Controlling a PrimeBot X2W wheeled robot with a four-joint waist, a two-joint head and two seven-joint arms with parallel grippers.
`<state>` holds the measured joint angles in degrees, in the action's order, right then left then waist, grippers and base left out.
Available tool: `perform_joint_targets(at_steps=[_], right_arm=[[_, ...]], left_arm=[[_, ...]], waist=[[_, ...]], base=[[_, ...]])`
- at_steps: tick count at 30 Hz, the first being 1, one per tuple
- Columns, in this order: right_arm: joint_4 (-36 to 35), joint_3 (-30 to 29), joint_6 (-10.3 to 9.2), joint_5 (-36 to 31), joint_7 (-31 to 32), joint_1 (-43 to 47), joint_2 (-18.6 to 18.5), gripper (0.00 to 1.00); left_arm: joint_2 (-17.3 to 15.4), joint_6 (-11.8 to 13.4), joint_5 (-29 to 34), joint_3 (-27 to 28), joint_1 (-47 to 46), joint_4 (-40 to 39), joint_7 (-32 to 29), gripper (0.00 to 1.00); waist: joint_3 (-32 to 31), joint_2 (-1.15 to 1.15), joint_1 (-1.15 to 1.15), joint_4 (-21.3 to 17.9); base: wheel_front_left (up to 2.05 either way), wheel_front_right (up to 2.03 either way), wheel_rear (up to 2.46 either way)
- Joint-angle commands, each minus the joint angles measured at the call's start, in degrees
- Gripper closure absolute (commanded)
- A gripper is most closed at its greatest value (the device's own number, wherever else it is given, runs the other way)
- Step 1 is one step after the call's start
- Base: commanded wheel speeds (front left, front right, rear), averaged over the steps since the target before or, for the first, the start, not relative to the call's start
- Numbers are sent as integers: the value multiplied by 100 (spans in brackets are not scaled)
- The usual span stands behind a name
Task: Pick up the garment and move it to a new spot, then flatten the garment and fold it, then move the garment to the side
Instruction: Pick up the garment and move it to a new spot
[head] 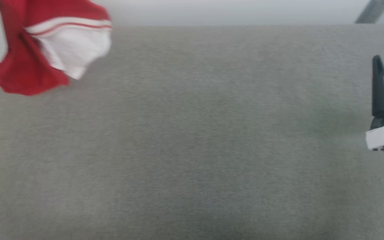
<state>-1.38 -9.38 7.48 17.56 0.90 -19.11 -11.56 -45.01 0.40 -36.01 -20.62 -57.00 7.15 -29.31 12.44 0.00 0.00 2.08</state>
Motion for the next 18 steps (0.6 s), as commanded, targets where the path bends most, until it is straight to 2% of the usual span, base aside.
perform_joint_targets(at_steps=[1, 11, 18], right_arm=[[27, -99, 3, -19, -78, -32, 8, 0], [283, -426, 3, 46, -378, -110, 215, 0], [466, -424, 3, 76, -567, -119, 354, 0]], left_arm=[[9, 150, -40, -39, 141, -394, -176, 100], [341, 537, -31, -512, 222, -1853, -1006, 100], [658, 762, -72, -850, 270, -2374, -1454, 100]], waist=[[143, 0, 0, -326], [437, 0, 0, -1163], [659, 0, 0, -1452]], base=[[0, 0, 0], [0, 0, 0], [0, 0, 0]])
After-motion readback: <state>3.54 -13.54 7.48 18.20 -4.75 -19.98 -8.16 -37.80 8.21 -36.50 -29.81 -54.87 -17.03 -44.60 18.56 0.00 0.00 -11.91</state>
